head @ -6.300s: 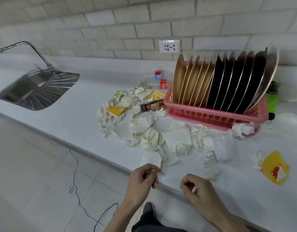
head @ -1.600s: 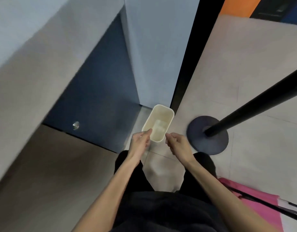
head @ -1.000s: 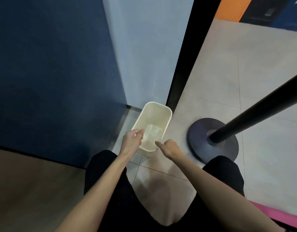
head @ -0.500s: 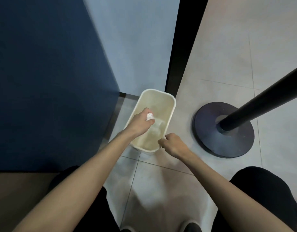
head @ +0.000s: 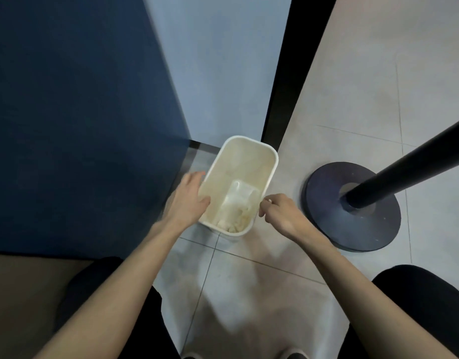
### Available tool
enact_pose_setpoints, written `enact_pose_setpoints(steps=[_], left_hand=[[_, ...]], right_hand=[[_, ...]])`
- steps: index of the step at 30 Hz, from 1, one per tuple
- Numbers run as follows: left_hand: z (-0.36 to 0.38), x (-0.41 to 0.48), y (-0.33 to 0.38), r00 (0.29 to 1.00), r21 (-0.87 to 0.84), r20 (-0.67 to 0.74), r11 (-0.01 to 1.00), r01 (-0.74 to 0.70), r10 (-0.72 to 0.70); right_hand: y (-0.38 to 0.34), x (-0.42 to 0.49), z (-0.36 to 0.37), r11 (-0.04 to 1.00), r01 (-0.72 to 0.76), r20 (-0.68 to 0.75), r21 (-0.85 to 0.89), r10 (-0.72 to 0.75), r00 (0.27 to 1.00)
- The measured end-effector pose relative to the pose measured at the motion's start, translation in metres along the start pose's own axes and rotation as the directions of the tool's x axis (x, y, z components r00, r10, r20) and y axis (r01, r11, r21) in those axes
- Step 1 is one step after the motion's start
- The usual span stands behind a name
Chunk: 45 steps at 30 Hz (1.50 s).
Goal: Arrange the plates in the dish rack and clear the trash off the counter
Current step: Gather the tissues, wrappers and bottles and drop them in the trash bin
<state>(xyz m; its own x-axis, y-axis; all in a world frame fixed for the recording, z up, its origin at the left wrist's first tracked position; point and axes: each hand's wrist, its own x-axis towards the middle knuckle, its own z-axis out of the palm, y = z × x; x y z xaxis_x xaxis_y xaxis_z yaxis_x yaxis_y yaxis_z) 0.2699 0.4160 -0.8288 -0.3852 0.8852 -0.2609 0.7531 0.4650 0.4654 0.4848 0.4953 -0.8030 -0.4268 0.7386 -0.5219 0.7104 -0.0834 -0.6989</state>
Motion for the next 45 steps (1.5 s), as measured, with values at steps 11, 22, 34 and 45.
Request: enact_pose_setpoints(steps=[11, 22, 34, 45], left_hand=[[0.003, 0.005, -0.012, 0.976, -0.104, 0.2, 0.988, 0.113, -0.09], [0.002, 0.007, -0.02, 0.962, -0.102, 0.257, 0.987, 0.122, -0.092], [0.001, 0.011, -0.019, 0.956, -0.158, 0.289, 0.983, 0.091, -0.042], [-0.003, 0.002, -0.016, 0.97, -0.143, 0.233, 0.984, 0.105, -0.069]], right_hand=[[-0.029, 0.053, 0.005, 0.923, 0.385, -0.097, 0.004, -0.383, 0.919], [-0.029, 0.085, 0.0, 0.935, 0.353, -0.026, -0.036, -0.354, 0.935], [0.013, 0.033, 0.0, 0.988, 0.024, 0.023, -0.151, -0.02, 1.0], [0.016, 0.03, 0.0, 1.0, 0.004, -0.01, -0.021, -0.005, 1.0]])
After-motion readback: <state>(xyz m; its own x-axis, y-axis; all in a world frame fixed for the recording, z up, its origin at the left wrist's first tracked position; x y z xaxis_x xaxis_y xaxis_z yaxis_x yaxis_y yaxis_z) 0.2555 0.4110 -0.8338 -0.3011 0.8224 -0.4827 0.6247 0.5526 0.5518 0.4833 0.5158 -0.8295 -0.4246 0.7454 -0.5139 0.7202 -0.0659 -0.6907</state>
